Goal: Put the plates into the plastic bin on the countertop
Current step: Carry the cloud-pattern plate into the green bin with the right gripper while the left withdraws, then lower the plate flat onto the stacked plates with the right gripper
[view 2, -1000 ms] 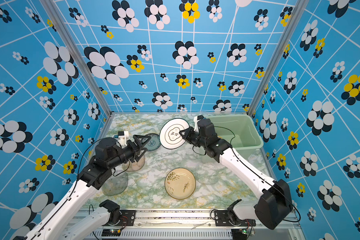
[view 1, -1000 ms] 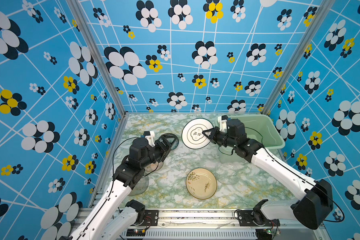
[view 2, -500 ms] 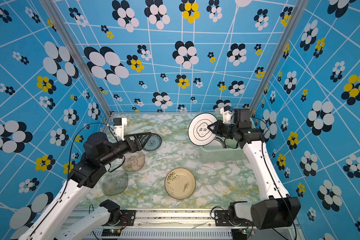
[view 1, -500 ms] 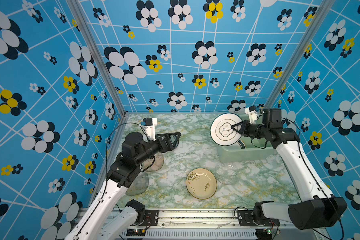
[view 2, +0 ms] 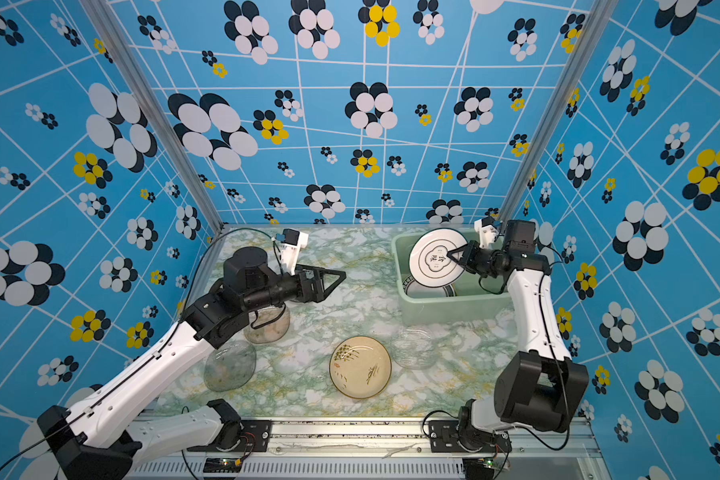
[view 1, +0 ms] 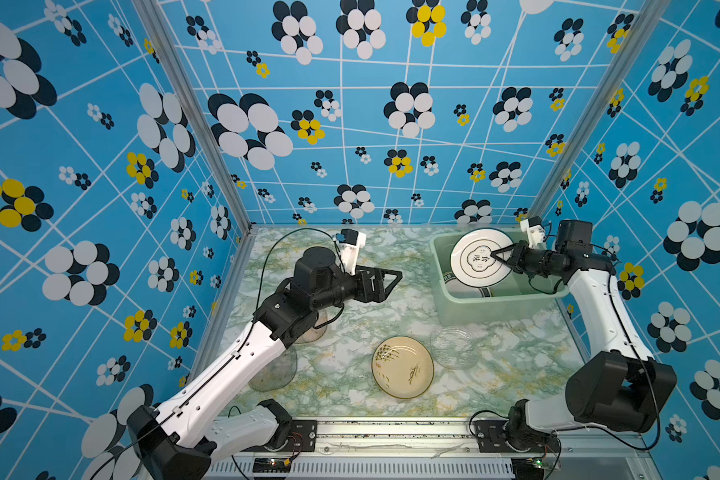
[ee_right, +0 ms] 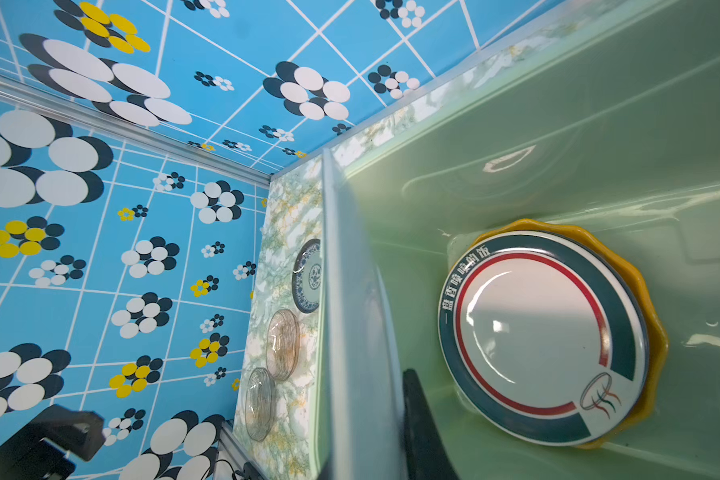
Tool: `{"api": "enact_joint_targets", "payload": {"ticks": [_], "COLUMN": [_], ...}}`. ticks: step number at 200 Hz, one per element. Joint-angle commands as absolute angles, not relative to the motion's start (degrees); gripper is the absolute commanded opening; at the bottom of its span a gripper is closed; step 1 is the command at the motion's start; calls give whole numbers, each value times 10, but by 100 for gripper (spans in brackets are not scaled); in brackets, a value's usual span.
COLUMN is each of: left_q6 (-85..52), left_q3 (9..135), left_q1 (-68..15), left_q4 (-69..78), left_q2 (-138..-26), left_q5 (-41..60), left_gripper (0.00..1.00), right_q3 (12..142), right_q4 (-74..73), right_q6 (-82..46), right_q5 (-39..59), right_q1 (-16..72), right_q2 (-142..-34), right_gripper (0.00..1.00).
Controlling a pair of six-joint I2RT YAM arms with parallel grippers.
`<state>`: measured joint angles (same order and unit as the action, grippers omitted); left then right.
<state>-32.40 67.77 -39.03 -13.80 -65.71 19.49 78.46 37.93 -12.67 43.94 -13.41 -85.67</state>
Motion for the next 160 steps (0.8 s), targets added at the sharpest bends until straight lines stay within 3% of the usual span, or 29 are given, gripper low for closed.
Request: {"api": "enact_joint_targets", "payload": {"ticks": [1,35,91,160], "left_q6": [-275,-221,-255,-265], "left_q3": [725,770,780,789], "left_q1": [-428,-473,-513,-525], "left_q4": [-180,-209,-183,-197], "left_q2": [-683,-728,-774,-806], "left_q5": [174,136,86,89], "left_gripper": [99,99,99,99], "right_q3": [802,818,853,866], "right_q4": [395,428,459,443], "right_q6": [-67,-16,33,17], "right_q5": [457,427,409,389], "right_q1": [-137,-137,-137,-137], "right_q2": [-892,-938,-1019,-1068], "right_gripper": [0,0,0,4]}}
